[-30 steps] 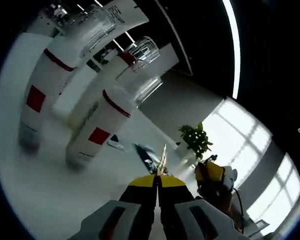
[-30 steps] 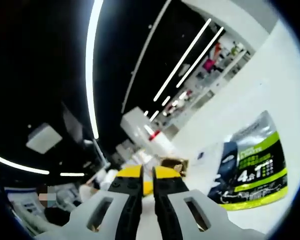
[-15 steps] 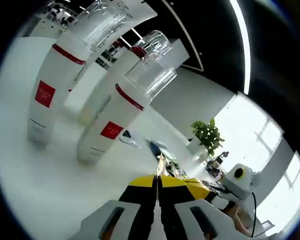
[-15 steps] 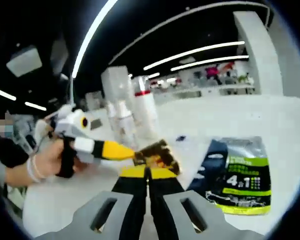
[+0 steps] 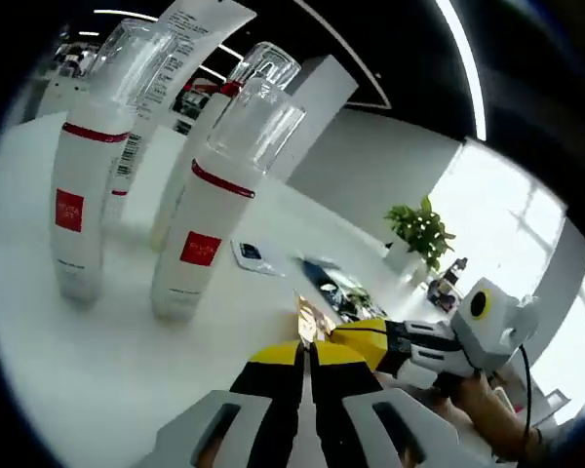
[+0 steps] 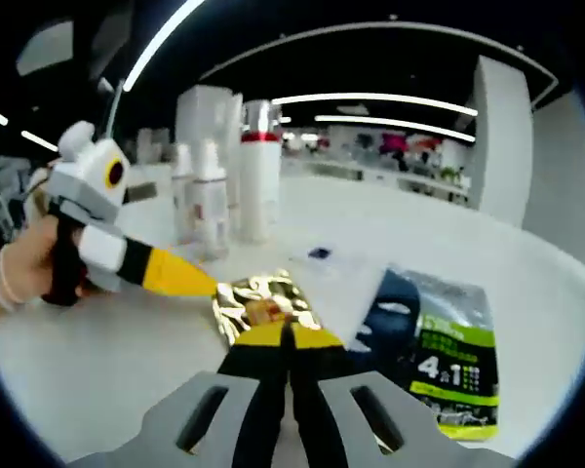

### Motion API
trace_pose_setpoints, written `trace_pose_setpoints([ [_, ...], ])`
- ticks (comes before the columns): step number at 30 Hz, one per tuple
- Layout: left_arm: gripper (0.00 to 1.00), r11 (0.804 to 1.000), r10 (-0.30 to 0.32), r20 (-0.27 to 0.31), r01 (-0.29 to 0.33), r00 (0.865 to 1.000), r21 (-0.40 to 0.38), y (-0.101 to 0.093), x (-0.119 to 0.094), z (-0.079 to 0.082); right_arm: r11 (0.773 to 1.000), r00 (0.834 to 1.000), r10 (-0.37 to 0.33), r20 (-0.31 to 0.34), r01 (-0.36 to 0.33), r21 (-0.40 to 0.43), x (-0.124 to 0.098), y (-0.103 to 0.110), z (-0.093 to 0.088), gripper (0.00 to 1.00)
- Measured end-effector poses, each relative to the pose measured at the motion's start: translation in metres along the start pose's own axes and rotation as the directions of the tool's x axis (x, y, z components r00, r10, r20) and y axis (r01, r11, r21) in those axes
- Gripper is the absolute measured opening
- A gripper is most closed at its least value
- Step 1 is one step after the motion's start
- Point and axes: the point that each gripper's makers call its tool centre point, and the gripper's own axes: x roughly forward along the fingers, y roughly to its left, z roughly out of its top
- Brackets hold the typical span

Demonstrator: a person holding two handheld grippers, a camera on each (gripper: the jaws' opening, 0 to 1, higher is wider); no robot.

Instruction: Arrange the skincare products in the storage area until every visible bottle or jar stands upright without overlapping.

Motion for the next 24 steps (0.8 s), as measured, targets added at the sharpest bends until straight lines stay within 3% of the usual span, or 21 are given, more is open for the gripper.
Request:
trace_pose_setpoints([
  [3, 0.03, 0.999, 0.019, -0.012, -0.018, 1.000, 0.028, 0.004, -0.002, -0.001, 1.000, 1.000, 0.008, -0.007, -0.008, 0.008, 0.001, 0.000, -0.002, 0.00],
  [8, 0.01, 0.996, 0.042, -0.026, -0.039, 0.999, 0.083, 0.007, -0.002, -0.002, 0.998, 1.000, -0.011, -0.005, 0.011, -0.060, 0.005, -0.009, -0.001, 0.00],
  [12, 0.01, 0.994, 0.029, -0.045, -0.024, 0.999, 0.107, 0.002, -0.001, -0.006, 0.998, 1.000, -0.003, -0.022, 0.001, -0.056, 0.011, -0.009, 0.001, 0.00],
  [17, 0.01, 0.984, 0.059, -0.054, -0.049, 0.997, 0.169, 0.005, 0.000, -0.007, 0.998, 0.999, 0.009, -0.039, -0.011, -0.065, 0.017, -0.010, 0.002, 0.00],
  [24, 0.01, 0.985, 0.053, -0.064, -0.042, 0.997, 0.165, 0.004, 0.001, -0.008, 0.997, 0.999, 0.008, -0.034, -0.011, -0.071, 0.023, -0.010, 0.004, 0.00],
])
